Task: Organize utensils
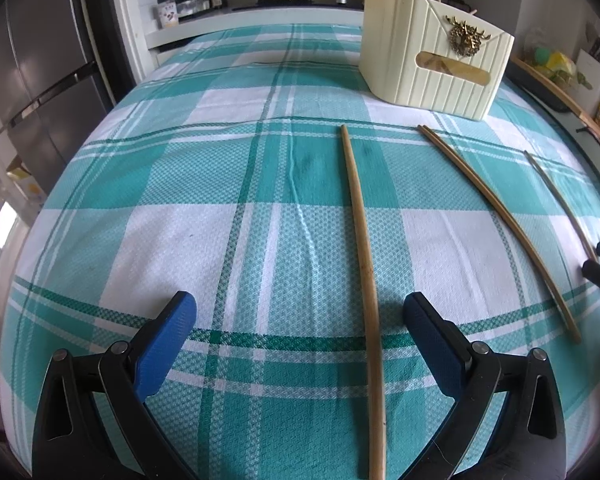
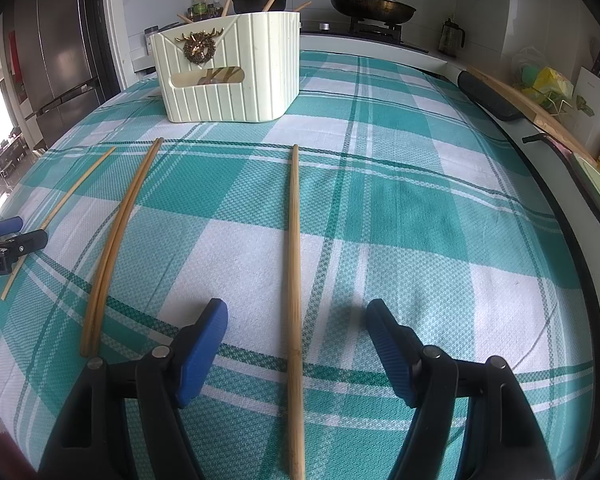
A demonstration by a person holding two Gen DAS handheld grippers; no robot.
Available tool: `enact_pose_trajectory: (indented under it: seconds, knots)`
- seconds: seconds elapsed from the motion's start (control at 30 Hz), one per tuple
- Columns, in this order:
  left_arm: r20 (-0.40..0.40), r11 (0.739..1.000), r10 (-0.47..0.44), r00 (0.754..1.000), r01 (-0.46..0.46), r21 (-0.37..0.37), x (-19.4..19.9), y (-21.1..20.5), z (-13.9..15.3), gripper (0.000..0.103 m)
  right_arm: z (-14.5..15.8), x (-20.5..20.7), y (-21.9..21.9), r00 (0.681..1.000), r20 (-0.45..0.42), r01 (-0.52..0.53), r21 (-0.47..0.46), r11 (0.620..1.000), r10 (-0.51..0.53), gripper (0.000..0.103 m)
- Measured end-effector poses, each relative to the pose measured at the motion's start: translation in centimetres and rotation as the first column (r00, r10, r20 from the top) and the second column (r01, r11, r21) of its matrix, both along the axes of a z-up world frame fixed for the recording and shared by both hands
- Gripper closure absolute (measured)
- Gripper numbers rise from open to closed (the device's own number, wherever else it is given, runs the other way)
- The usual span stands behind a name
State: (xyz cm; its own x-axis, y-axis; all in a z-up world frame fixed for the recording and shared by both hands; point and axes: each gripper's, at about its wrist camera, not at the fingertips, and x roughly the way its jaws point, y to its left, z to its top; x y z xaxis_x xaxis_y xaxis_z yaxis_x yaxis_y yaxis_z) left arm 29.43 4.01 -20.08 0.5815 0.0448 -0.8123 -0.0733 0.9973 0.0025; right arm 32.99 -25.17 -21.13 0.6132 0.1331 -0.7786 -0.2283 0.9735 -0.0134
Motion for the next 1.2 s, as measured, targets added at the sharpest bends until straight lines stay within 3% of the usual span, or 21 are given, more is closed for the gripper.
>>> enact_pose_trajectory:
  seconds: [0.67,0.8,0.93,1.03,1.2]
  knots:
    - [-0.026,0.999,-0.031,0.999,0.031,-0.014,0.4,0.0,0.0,0.0,0.0,0.0,-0.1,1.0,-0.002,-0.001,0.007,1.0,0.001,0.03]
    - [-0.095,0.994,-0.106,0.99,0.103,-0.043,1.5,0.3,0.4,0.001,0.4,0.5,-0.1,0.996,-0.079,-0.028,-0.012,1.0,0.027,0.03]
    - [-0.101,0.989,-0.11,0.989,0.099,-0.113,3.1,1.3,1.1,0.001,0.8,2.1,-0.1,0.98,-0.183,-0.082,0.001,0.997,0.081,0.03]
    - [-0.116,0.988,-0.113,0.987,0.099,-0.117,5.1,1.4,1.0,0.002,0.9,4.3,0.0,0.968,-0.229,-0.11,-0.001,0.994,0.107,0.03]
    - [-0.14,0.99,-0.127,0.982,0.117,-0.08,8.2,0.6,0.7,0.012,1.1,8.2,1.2,0.965,-0.24,-0.116,-0.035,0.993,0.104,0.047]
